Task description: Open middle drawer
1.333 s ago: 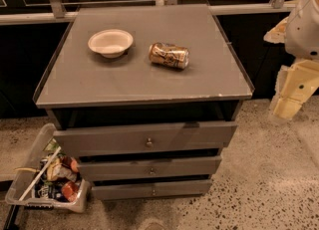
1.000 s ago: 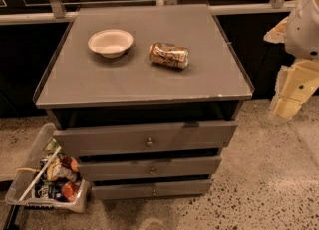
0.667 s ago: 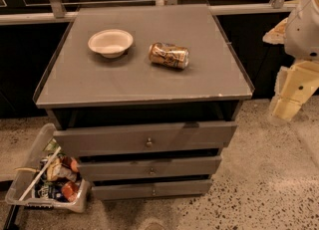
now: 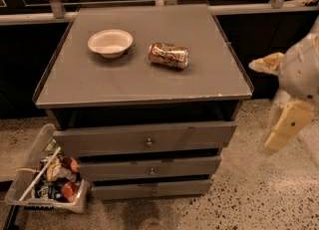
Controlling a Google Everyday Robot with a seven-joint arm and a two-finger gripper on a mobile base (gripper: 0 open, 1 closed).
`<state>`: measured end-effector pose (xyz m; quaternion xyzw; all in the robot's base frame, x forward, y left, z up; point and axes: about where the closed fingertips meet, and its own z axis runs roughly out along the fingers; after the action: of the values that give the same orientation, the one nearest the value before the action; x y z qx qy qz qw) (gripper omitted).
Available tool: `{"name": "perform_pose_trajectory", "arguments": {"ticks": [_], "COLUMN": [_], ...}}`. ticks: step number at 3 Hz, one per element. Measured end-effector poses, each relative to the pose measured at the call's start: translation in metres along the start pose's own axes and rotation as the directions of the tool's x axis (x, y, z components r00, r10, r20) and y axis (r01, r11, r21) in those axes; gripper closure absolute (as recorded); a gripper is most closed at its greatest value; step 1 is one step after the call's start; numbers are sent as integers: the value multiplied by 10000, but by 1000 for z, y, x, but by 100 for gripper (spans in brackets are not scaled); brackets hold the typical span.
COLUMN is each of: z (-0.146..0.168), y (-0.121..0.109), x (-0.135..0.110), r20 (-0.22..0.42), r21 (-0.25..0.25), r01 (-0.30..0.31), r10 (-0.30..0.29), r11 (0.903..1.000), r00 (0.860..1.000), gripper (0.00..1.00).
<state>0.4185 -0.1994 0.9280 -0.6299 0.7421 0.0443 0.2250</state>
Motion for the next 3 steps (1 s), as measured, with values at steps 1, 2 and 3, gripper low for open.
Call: {"name": "perform_pose_trajectory", "arguments": {"ticks": [1, 2, 3], "z": [40, 42, 41], "y": [27, 32, 32], "x": [14, 15, 15], "r20": [1406, 1639, 1625], "r21": [-10, 176, 176], "r01": [122, 626, 646], "r10": [-119, -646, -666], "r11": [9999, 9979, 9978], "r00": [9900, 9844, 9845], "gripper": [0, 0, 0]}}
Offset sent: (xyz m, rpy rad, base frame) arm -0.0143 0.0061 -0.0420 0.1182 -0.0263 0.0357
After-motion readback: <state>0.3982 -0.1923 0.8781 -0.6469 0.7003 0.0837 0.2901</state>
